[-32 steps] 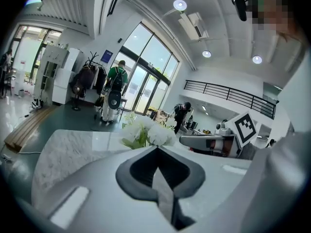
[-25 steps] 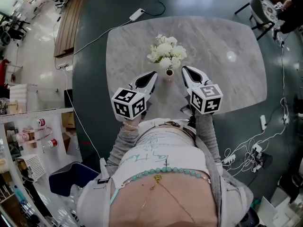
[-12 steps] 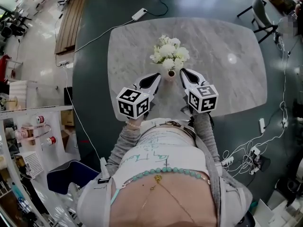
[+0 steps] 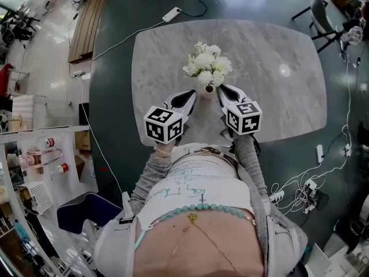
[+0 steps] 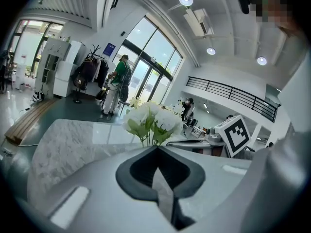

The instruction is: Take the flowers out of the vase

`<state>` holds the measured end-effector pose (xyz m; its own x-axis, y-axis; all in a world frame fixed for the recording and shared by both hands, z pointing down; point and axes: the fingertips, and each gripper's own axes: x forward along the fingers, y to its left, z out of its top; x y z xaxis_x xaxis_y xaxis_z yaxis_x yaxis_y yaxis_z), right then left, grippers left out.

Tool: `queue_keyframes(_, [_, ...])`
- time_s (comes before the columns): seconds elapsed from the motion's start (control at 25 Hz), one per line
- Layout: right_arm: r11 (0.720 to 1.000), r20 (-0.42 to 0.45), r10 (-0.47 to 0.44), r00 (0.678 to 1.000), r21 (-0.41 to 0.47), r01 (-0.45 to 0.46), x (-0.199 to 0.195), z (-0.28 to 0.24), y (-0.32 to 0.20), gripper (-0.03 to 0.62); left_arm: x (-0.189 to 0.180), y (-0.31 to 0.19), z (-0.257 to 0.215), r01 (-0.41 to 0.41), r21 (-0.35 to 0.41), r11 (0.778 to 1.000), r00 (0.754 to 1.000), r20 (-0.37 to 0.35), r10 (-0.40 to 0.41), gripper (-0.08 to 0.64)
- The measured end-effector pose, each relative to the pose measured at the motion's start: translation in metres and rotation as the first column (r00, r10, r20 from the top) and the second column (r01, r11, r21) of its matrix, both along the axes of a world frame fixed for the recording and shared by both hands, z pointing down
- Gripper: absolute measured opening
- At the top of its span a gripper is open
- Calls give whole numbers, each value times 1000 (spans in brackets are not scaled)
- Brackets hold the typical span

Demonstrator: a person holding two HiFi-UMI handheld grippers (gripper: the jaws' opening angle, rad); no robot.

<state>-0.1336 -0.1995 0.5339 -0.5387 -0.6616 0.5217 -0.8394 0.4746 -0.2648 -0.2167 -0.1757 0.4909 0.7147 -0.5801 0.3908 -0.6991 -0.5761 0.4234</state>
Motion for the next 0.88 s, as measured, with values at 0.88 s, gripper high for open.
queue_keyframes(0.88, [997, -3, -50, 999, -63, 50, -15, 21, -4, 26, 2, 4, 7, -14, -41, 999, 1000, -8, 14, 0])
